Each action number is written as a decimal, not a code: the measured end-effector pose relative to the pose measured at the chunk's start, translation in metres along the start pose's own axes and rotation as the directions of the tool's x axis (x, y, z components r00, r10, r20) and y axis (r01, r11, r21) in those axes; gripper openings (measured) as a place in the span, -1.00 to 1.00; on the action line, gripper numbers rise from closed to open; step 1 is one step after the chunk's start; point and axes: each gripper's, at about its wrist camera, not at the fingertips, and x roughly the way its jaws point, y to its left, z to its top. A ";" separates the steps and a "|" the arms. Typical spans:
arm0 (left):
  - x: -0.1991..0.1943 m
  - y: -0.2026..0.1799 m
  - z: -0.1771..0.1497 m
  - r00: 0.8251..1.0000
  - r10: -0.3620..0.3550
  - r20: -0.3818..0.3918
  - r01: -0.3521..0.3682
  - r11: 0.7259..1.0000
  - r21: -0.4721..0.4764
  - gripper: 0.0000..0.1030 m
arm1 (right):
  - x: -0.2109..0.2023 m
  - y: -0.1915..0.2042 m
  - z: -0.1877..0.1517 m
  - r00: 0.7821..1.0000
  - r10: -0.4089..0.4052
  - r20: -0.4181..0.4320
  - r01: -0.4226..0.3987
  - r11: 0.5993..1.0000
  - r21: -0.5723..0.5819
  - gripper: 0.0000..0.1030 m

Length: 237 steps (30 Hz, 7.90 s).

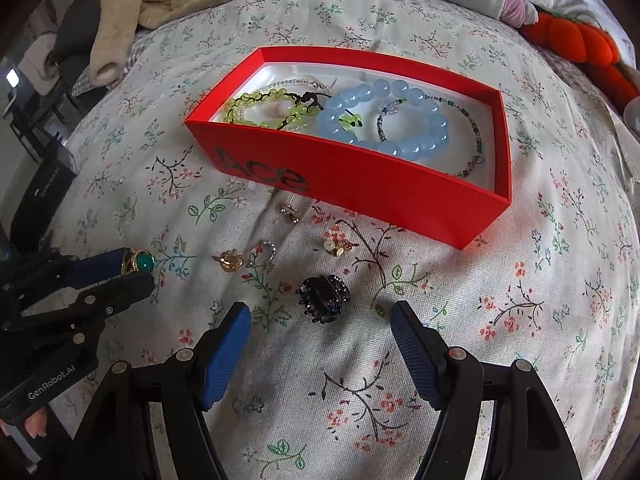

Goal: Organize jewelry
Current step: 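Close the right tool on the black flower ring while the left holds the gold ring, then carry both rings over the red box and open both tools to drop them, then withdraw both tools and close the left tool on the small gold charm, then close the right tool on a small earring while the left holds the gold charm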

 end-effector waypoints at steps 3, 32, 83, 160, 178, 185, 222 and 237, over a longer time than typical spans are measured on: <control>-0.001 0.002 0.001 1.000 -0.001 0.001 0.001 1.000 -0.006 -0.39 | 0.001 -0.001 0.002 1.000 -0.011 0.011 0.011 1.000 -0.001 0.32; -0.014 0.001 0.012 0.999 -0.024 0.047 0.026 0.999 -0.037 -0.39 | -0.024 -0.013 0.006 0.994 0.101 0.044 -0.104 0.993 0.049 -0.51; -0.009 -0.023 0.084 0.962 -0.083 0.260 0.101 0.993 -0.059 -0.04 | -0.048 -0.095 0.050 0.960 0.103 0.261 -0.155 0.970 0.186 -0.51; 0.034 -0.049 0.002 0.985 -0.074 0.155 0.064 0.996 0.065 -0.48 | -0.042 -0.118 -0.048 0.999 -0.051 -0.008 0.051 0.969 0.240 0.38; 0.026 -0.042 0.004 0.989 -0.035 0.142 0.027 0.998 0.056 -0.67 | -0.036 -0.110 -0.043 0.998 -0.058 -0.004 0.057 0.968 0.243 0.38; 0.013 -0.025 0.003 0.991 0.008 0.133 -0.011 1.000 0.021 -0.67 | -0.028 -0.082 -0.031 0.999 -0.047 0.018 0.043 0.983 0.180 0.38; 0.017 0.004 0.019 0.998 -0.028 0.051 0.034 0.994 -0.106 -0.67 | 0.011 -0.014 0.011 0.987 0.018 0.161 -0.013 0.999 -0.031 -0.71; 0.008 0.001 0.018 0.998 -0.025 0.065 0.033 0.992 -0.123 -0.67 | 0.001 -0.022 0.010 0.990 0.058 0.127 -0.062 0.998 0.026 -0.75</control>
